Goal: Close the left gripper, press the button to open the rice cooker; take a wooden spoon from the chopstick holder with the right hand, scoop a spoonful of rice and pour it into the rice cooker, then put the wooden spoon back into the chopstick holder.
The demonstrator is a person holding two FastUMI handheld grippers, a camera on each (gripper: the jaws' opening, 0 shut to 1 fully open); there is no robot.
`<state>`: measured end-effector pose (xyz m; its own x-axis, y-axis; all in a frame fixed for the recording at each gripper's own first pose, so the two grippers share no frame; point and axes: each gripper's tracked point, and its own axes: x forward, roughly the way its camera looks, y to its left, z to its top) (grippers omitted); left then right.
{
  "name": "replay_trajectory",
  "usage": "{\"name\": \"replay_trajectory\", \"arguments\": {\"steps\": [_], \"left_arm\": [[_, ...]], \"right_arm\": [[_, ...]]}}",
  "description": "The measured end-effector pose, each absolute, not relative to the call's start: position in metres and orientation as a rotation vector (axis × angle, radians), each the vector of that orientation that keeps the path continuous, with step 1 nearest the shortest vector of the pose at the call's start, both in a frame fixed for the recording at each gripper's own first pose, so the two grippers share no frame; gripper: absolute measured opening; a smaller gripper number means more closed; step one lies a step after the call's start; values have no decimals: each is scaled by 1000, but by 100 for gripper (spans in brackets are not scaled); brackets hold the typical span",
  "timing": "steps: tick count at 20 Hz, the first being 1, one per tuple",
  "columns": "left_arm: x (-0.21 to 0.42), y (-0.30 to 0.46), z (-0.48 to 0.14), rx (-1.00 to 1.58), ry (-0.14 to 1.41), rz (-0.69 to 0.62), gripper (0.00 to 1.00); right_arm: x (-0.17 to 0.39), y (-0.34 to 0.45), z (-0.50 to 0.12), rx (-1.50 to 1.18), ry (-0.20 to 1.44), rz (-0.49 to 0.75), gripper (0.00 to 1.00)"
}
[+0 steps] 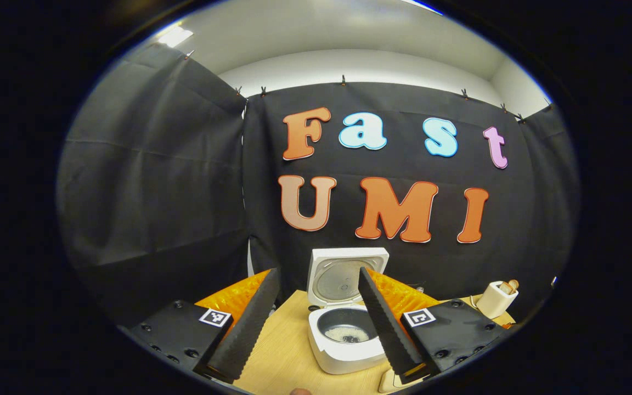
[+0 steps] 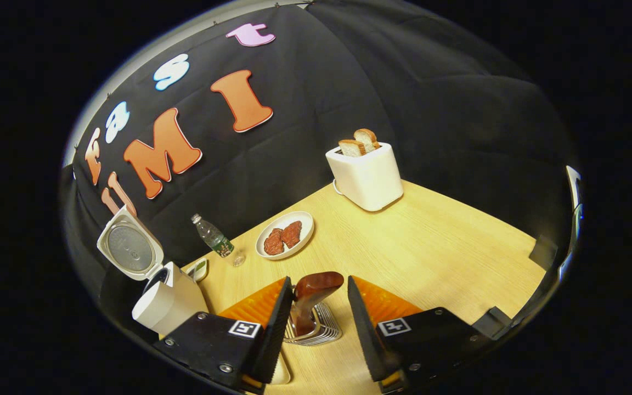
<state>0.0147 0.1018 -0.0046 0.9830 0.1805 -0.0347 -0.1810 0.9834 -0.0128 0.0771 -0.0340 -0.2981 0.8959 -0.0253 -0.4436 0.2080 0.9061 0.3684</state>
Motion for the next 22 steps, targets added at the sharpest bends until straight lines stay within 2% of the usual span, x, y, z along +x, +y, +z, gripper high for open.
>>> {"name": "replay_trajectory", "arguments": {"steps": [1, 2, 5, 6, 9, 17, 22], "left_arm": [[12, 106, -8, -25, 42, 191, 97], [11, 108, -10, -36, 46, 198, 97], [7, 117, -16, -62, 55, 213, 97], [7, 118, -17, -65, 60, 216, 97], [4, 123, -17, -62, 62, 219, 97], [1, 124, -5, -67, 39, 181, 99], [0, 131, -1, -46, 32, 157, 97]], "right_arm": [[78, -31, -300, 424, 455, -117, 59], [78, -30, -300, 428, 466, -112, 51], [76, -19, -292, 551, 499, -68, 39], [78, -13, -290, 579, 506, -64, 30], [87, -1, -282, 480, 474, -45, 18], [67, 30, -203, 246, 347, 7, 17], [42, 92, -158, 223, 266, 135, 17]]}}
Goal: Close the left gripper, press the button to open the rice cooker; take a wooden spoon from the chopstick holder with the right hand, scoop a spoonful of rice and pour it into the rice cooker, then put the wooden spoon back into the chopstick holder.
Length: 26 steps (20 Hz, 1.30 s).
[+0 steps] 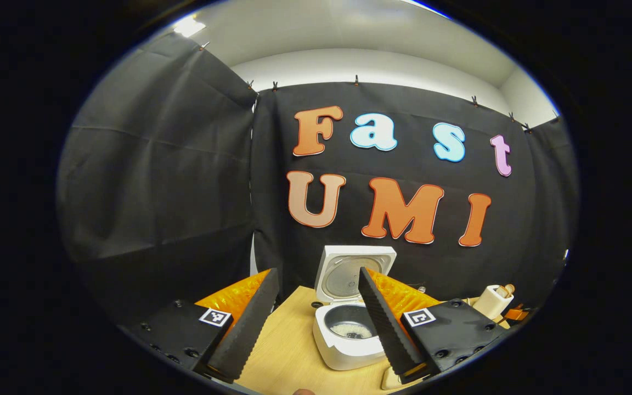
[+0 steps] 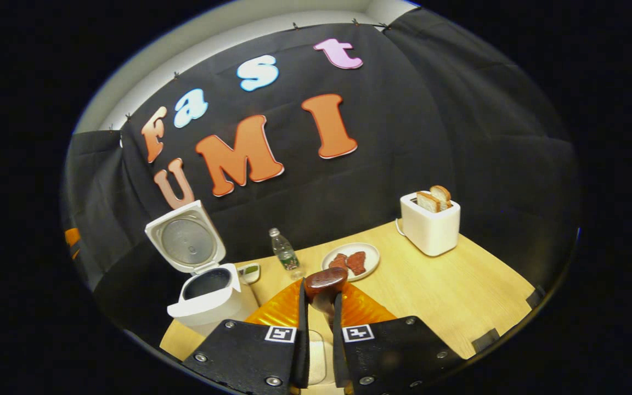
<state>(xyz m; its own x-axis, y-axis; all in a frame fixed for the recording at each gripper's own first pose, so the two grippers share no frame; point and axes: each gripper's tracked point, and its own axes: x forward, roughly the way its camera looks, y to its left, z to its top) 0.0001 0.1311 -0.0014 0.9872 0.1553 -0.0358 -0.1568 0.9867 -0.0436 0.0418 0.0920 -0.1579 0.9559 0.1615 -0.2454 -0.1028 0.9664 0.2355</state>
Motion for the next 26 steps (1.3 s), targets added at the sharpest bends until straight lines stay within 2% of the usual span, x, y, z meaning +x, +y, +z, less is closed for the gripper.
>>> {"name": "replay_trajectory", "arguments": {"steps": [4, 8, 15, 19, 23, 26], "left_arm": [[-2, 143, -2, -46, 32, 149, 97], [-5, 156, -5, -38, 43, 150, 98], [-12, 170, -8, 30, 77, 164, 98], [-10, 173, -13, 25, 92, 160, 97], [-7, 175, -21, 5, 104, 154, 100], [-3, 179, -29, 10, 118, 159, 99]], "right_arm": [[24, 138, -158, 158, 253, 218, 17], [16, 170, -198, 70, 310, 256, 17], [13, 182, -271, -68, 426, 205, 17], [8, 180, -281, -97, 433, 157, 17], [-4, 182, -295, 4, 489, 94, 17], [-21, 193, -310, 95, 560, 100, 17]]}}
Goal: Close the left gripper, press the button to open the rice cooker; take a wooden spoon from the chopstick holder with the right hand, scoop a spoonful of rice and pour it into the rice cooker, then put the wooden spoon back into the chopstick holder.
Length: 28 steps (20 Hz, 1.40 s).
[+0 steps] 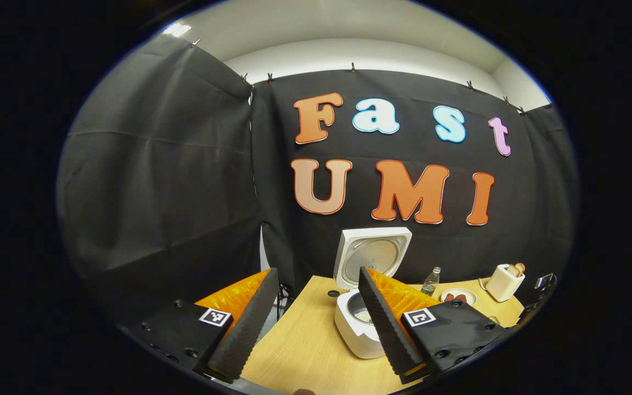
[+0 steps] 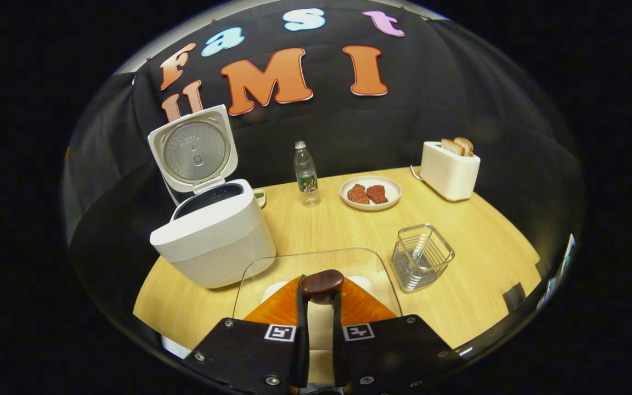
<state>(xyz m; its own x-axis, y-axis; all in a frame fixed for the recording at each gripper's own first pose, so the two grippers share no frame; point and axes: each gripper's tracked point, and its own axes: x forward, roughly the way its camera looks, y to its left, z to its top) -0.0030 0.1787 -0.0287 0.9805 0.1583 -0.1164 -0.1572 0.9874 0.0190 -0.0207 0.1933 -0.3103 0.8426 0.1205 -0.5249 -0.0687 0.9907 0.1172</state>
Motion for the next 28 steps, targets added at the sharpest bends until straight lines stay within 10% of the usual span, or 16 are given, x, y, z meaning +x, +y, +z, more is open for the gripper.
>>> {"name": "replay_trajectory", "arguments": {"steps": [16, 28], "left_arm": [[10, 190, -51, -33, 166, 156, 97], [12, 184, -39, -28, 136, 152, 99]], "right_arm": [[-4, 178, -322, 966, 670, 55, 17], [-13, 166, -271, 1148, 649, 99, 17]]}}
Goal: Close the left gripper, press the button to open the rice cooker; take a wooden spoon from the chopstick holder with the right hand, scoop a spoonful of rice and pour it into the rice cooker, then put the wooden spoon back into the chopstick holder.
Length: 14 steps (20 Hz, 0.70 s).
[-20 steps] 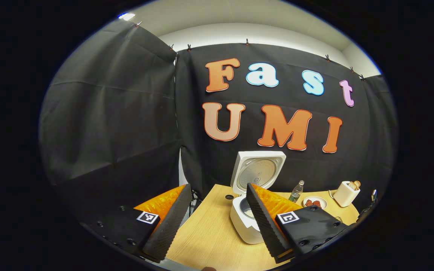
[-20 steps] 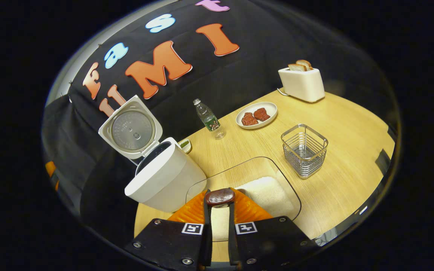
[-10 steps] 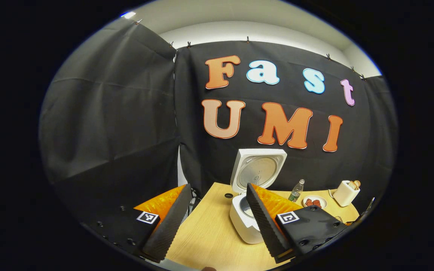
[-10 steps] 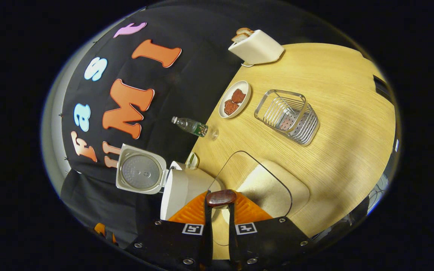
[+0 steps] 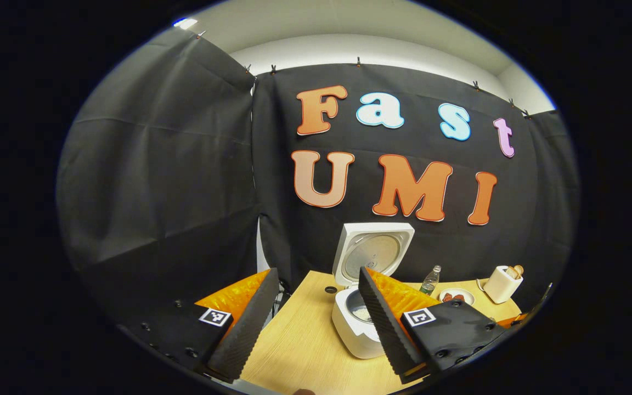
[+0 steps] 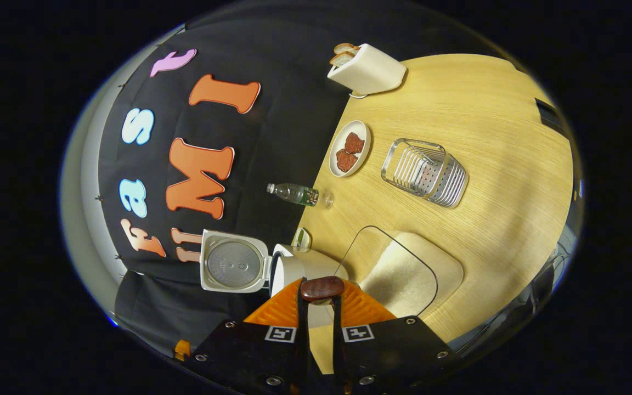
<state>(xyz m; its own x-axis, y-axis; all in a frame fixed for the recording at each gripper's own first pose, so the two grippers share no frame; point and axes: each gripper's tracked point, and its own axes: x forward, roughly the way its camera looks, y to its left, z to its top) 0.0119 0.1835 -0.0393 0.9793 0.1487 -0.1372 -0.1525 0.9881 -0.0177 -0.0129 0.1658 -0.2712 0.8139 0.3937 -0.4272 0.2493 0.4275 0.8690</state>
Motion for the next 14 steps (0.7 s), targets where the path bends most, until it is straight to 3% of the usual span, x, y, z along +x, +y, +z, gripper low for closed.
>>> {"name": "replay_trajectory", "arguments": {"steps": [2, 3, 4, 5, 14], "left_arm": [[11, 180, -37, -32, 130, 151, 99], [11, 180, -37, -34, 126, 149, 99], [11, 178, -35, -35, 122, 149, 99], [11, 178, -35, -35, 120, 149, 99], [15, 173, -31, -19, 116, 149, 99]], "right_arm": [[-13, 165, -263, 1155, 637, 113, 12], [-13, 165, -259, 1163, 636, 117, 17], [-13, 164, -254, 1174, 631, 122, 12], [-10, 163, -247, 1191, 622, 131, 16], [9, 182, -197, 1364, 581, 239, 16]]}}
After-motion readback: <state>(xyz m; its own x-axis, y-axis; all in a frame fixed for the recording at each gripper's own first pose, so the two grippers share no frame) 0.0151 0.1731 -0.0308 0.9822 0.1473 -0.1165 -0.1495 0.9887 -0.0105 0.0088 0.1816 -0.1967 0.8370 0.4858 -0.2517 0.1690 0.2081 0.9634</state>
